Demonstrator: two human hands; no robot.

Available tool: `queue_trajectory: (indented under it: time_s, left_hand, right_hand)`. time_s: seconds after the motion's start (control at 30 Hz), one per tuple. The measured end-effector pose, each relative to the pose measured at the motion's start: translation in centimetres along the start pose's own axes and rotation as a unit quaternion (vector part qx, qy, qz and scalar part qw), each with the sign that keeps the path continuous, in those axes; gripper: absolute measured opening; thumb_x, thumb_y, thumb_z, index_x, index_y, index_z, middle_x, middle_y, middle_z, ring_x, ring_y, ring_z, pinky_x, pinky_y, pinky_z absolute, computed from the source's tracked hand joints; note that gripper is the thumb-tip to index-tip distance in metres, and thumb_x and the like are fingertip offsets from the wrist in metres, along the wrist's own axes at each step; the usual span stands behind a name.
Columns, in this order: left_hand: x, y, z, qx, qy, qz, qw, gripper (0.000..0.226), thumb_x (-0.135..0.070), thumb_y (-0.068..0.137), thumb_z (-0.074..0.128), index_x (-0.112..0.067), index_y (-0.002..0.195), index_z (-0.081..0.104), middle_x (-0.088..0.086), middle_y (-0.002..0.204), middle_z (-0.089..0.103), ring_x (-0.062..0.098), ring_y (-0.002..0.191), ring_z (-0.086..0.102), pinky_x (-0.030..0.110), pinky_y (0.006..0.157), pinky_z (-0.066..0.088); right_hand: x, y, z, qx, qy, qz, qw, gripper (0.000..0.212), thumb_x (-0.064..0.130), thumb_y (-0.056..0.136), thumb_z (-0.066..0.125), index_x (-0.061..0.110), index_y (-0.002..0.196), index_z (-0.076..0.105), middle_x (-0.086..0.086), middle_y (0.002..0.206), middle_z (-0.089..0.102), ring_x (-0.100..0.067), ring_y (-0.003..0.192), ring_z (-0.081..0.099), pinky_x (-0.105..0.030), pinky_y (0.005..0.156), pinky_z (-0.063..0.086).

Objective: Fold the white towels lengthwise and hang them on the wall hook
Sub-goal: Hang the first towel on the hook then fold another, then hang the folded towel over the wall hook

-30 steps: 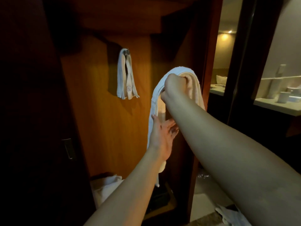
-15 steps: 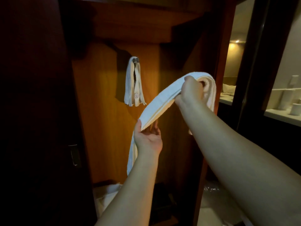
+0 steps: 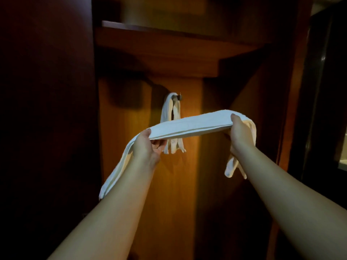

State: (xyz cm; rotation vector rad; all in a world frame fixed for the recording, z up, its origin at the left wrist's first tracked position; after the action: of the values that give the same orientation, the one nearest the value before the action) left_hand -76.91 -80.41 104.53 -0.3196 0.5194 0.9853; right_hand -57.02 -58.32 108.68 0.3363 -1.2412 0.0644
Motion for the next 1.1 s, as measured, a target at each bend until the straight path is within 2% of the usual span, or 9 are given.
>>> queue_trajectory:
  time_s: [0.1,0.23,0.37,0.53,0.7,0.8,0.9,1.0,1.1]
  left_hand:
    - [-3.5,3.4,2.1,0.054,0.026,0.008,0.998,0.02,-0.023,0.102,0.052,-0.003,0.107,0.053,0.02,0.107,0.066,0.03,0.089,0.064,0.048,0.091,0.05]
    - [-6.4,7.1,5.2,0.133,0.073,0.025,0.988,0.029,-0.038,0.102,0.049,-0.009,0.106,0.055,0.017,0.108,0.068,0.031,0.101,0.065,0.048,0.1,0.045]
    - [-7.8,10.3,8.1,0.18,0.137,0.05,0.973,0.046,-0.048,0.102,0.044,-0.007,0.122,0.056,0.018,0.12,0.069,0.031,0.116,0.063,0.047,0.106,0.041]
    - [-9.3,14.4,10.8,0.19,0.205,0.085,0.956,0.047,-0.056,0.1,0.042,-0.015,0.115,0.06,0.007,0.103,0.076,0.021,0.098,0.07,0.033,0.069,0.049]
    - [-10.2,18.1,13.6,0.192,0.208,0.108,0.953,0.046,-0.06,0.1,0.039,-0.02,0.1,0.061,0.0,0.08,0.078,0.015,0.08,0.074,0.031,0.062,0.05]
    - [-10.5,20.7,14.9,0.189,0.202,0.12,0.953,0.055,-0.058,0.101,0.039,-0.015,0.132,0.055,0.01,0.112,0.074,0.026,0.109,0.065,0.04,0.085,0.051]
    - [-10.5,23.6,15.3,0.165,0.211,0.135,0.954,0.064,-0.056,0.101,0.038,-0.015,0.15,0.039,0.017,0.149,0.049,0.036,0.141,0.041,0.052,0.114,0.032]
    - [-9.2,26.0,14.5,0.135,0.206,0.132,0.96,0.066,-0.055,0.101,0.039,-0.013,0.153,0.037,0.018,0.154,0.042,0.038,0.145,0.034,0.053,0.115,0.03]
    - [-6.8,27.9,12.6,0.096,0.175,0.098,0.975,0.062,-0.051,0.101,0.042,-0.012,0.149,0.042,0.018,0.148,0.049,0.036,0.135,0.048,0.047,0.098,0.047]
  right_hand:
    - [1.6,2.2,3.1,0.004,-0.063,-0.043,0.997,0.039,0.055,0.096,0.05,0.017,0.1,0.054,-0.006,0.101,0.065,-0.029,0.105,0.066,-0.044,0.097,0.05]
    - [3.7,4.9,5.2,-0.023,-0.136,-0.09,0.986,0.058,0.063,0.094,0.046,0.023,0.136,0.053,-0.01,0.119,0.064,-0.03,0.104,0.065,-0.034,0.072,0.047]
    - [4.8,8.7,7.4,-0.01,-0.146,-0.113,0.983,0.064,0.063,0.093,0.047,0.018,0.138,0.054,-0.013,0.132,0.062,-0.031,0.118,0.062,-0.046,0.104,0.047]
    - [5.5,13.6,10.3,0.006,-0.133,-0.118,0.984,0.07,0.063,0.096,0.045,0.014,0.146,0.049,-0.011,0.14,0.057,-0.031,0.13,0.055,-0.045,0.114,0.038]
    - [6.7,18.3,12.8,0.003,-0.157,-0.152,0.976,0.078,0.073,0.086,0.042,0.014,0.134,0.058,-0.005,0.105,0.054,-0.023,0.096,0.055,-0.045,0.096,0.047]
    - [7.2,21.6,15.3,0.019,-0.162,-0.162,0.973,0.075,0.075,0.084,0.041,0.014,0.121,0.063,-0.006,0.093,0.06,-0.026,0.087,0.062,-0.048,0.095,0.052]
    - [5.9,24.5,17.9,0.054,-0.164,-0.142,0.975,0.067,0.076,0.086,0.04,0.021,0.117,0.062,-0.001,0.071,0.055,-0.023,0.064,0.059,-0.047,0.086,0.055]
    - [3.2,27.1,19.2,0.079,-0.138,-0.116,0.981,0.066,0.072,0.088,0.042,0.026,0.134,0.057,0.001,0.075,0.055,-0.019,0.063,0.058,-0.048,0.09,0.055]
    - [-0.7,28.5,20.0,0.12,-0.093,-0.067,0.986,0.061,0.065,0.094,0.048,0.026,0.139,0.054,-0.008,0.118,0.067,-0.02,0.083,0.063,-0.043,0.09,0.05]
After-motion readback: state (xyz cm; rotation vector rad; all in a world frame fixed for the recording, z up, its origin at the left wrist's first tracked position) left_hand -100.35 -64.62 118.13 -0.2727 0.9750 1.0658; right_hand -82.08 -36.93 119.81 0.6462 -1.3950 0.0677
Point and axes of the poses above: each hand's wrist, its own y-axis towards the middle knuckle, its own z-axis out of the palm, x = y × z, the point moved 9 cm from there along y, towards the middle knuckle
